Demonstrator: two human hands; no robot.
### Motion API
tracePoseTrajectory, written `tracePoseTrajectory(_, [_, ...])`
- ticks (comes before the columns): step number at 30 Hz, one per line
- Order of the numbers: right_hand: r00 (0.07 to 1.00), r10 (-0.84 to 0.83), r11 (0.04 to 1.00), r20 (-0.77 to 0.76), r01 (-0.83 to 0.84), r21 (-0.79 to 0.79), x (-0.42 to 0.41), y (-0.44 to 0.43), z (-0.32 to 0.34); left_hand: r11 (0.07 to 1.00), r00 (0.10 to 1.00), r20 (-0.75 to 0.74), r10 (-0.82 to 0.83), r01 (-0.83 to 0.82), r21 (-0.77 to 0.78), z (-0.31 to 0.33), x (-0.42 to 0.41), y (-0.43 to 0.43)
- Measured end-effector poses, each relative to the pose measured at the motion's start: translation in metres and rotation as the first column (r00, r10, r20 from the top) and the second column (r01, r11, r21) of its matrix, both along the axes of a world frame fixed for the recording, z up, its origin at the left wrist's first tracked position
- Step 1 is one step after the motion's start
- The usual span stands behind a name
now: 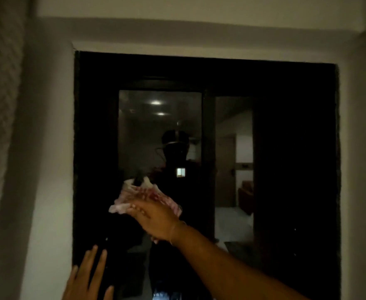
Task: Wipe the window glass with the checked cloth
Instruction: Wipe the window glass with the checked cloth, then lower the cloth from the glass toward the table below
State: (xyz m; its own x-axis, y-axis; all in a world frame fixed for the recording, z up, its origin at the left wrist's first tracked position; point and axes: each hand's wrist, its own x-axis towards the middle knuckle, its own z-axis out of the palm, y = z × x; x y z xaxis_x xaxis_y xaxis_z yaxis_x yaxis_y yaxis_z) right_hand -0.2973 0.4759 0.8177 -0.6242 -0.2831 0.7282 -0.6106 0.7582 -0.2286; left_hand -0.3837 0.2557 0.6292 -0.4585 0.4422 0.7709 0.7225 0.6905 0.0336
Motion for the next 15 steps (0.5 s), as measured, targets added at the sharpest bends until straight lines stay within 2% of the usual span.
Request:
tracePoseTrajectory(1, [0.996,0.024,0.984,0.089,-0.008,-0.18,0.016,-0.01,-0.016,0.997,0.998,0.063,0.021,-0.016,-0.075,-0.029,0.004,-0.001])
tracePoseTrajectory(2, [0.97,0.1,0.899,0.221,0.007,-0.438,0.028,-0.024,-0.04,0.994,0.995,0.09,0.05,-0.04,-0.104,-0.072,0.005,-0.008])
tracePoseTrajectory(3, [0.938,0.165,0.756,0.306,0.079,-0.65,0.042,-0.026,-0.061,0.99,0.994,0.106,0.022,-0.007,-0.14,-0.105,0.01,-0.008])
tracePoseTrajectory(4, [0.907,0.226,0.589,0.357,0.164,-0.791,0.054,-0.026,-0.086,0.993,0.992,0.127,0.005,0.01,-0.117,-0.135,0.028,-0.012])
tracePoseTrajectory(6, [0.811,0.38,0.321,0.444,0.334,-0.886,0.073,-0.024,-0.148,0.998,0.971,0.239,0.031,-0.016,-0.064,-0.192,0.073,-0.029])
tracePoseTrajectory(7, [0.734,0.524,0.148,0.433,0.422,-0.894,0.073,-0.018,-0.184,0.999,0.951,0.305,0.051,-0.045,-0.026,-0.214,0.092,-0.039])
tracePoseTrajectory(8, [0.673,0.649,-0.004,0.356,0.471,-0.882,0.084,-0.024,-0.233,0.996,0.926,0.37,0.08,-0.092,0.014,-0.254,0.125,-0.059])
tracePoseTrajectory(9, [0.65,0.683,-0.078,0.333,0.519,-0.851,0.098,-0.03,-0.269,0.994,0.872,0.483,0.085,-0.109,0.022,-0.282,0.154,-0.073])
tracePoseTrajectory(10, [0.603,0.708,-0.11,0.367,0.608,-0.786,0.113,-0.031,-0.311,0.992,0.81,0.581,0.083,-0.125,0.032,-0.312,0.177,-0.089])
tracePoseTrajectory(12, [0.494,0.763,-0.157,0.418,0.768,-0.62,0.141,-0.045,-0.392,0.978,0.67,0.721,0.178,-0.199,-0.057,-0.373,0.219,-0.119])
tracePoseTrajectory(14, [0.426,0.803,-0.159,0.417,0.827,-0.539,0.174,-0.062,-0.462,0.968,0.532,0.814,0.235,-0.203,-0.148,-0.419,0.256,-0.144])
tracePoseTrajectory(15, [0.389,0.785,-0.094,0.481,0.843,-0.529,0.188,-0.071,-0.49,0.963,0.483,0.839,0.251,-0.21,-0.167,-0.437,0.27,-0.153])
